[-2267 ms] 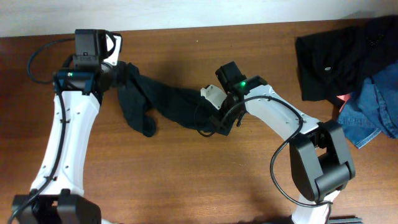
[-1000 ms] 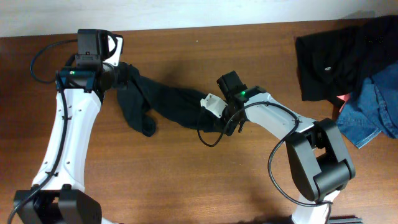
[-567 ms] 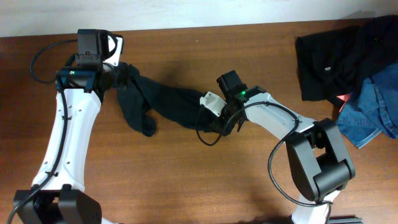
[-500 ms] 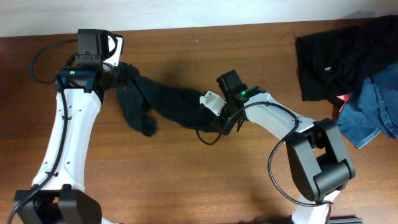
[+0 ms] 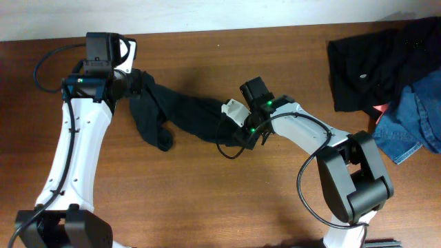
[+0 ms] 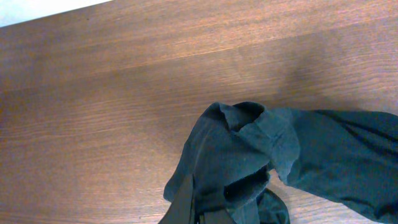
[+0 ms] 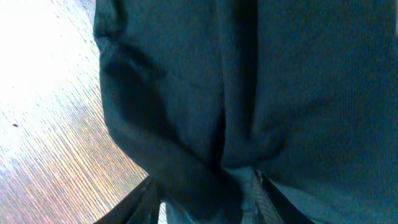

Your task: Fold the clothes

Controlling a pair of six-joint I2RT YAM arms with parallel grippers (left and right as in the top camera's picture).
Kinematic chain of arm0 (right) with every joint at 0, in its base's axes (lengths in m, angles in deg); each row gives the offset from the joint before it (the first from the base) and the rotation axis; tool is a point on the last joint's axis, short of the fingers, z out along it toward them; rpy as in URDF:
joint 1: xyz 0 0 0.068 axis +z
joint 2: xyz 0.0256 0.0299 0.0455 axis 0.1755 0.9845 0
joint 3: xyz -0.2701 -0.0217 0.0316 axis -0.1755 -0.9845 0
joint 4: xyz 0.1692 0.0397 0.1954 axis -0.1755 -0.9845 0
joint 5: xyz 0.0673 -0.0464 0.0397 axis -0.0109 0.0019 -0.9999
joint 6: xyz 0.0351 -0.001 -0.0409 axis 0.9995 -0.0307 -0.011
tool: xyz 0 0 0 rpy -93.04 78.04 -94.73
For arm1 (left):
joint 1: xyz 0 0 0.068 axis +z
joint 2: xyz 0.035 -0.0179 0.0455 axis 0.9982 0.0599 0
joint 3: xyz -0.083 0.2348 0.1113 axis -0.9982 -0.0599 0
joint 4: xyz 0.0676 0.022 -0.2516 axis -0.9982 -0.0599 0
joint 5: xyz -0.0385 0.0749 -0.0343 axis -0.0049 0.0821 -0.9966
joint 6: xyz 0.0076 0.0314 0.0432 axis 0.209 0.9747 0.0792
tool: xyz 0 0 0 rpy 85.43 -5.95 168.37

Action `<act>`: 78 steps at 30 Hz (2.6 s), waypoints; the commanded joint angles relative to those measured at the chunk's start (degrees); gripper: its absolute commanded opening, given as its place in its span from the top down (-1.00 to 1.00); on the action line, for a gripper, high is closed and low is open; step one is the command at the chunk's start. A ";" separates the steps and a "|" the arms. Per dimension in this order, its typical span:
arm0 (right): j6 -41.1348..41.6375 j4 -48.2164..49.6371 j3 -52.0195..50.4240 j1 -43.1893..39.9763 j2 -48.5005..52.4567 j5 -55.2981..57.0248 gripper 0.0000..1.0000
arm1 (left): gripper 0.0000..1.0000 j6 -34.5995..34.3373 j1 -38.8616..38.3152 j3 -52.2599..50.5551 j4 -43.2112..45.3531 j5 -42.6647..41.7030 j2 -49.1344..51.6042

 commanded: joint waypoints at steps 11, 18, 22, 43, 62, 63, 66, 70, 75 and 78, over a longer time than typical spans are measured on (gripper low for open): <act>3.13 0.94 -0.26 0.20 0.22 2.10 0.10 | 0.99 -0.52 0.04 0.90 0.13 -0.59 0.35; 4.90 2.29 -0.26 0.20 0.22 3.61 0.10 | 0.99 -0.52 0.04 0.90 0.13 -0.59 0.35; 6.03 1.70 -0.26 0.26 0.22 3.61 0.11 | 0.99 -0.52 0.04 0.90 0.13 -0.59 0.35; 6.10 1.09 -1.49 0.26 0.22 3.61 0.48 | 0.99 -0.50 0.04 0.90 0.13 -0.57 0.35; 6.14 -2.69 2.19 -0.17 -2.01 3.19 0.92 | 0.99 -0.50 0.04 0.90 1.31 -0.57 0.33; 6.14 -3.52 2.99 -0.17 -2.25 3.19 0.92 | 0.99 -0.50 0.04 0.90 1.42 -0.57 0.33; 7.13 -5.70 5.27 -0.17 -2.49 3.63 0.92 | 0.99 -0.50 0.04 0.90 1.57 -0.57 0.33; 12.15 -6.54 7.43 -0.20 -2.49 7.08 0.92 | 0.99 -0.50 0.04 1.03 2.56 -0.57 0.09; 12.15 -9.07 10.84 -0.31 -2.49 7.61 0.92 | 0.99 -0.50 0.04 2.73 2.82 -0.57 -1.14; 12.15 -11.96 14.16 -0.46 -2.51 8.15 0.92 | 0.99 -0.50 0.04 3.89 2.75 -0.57 -2.08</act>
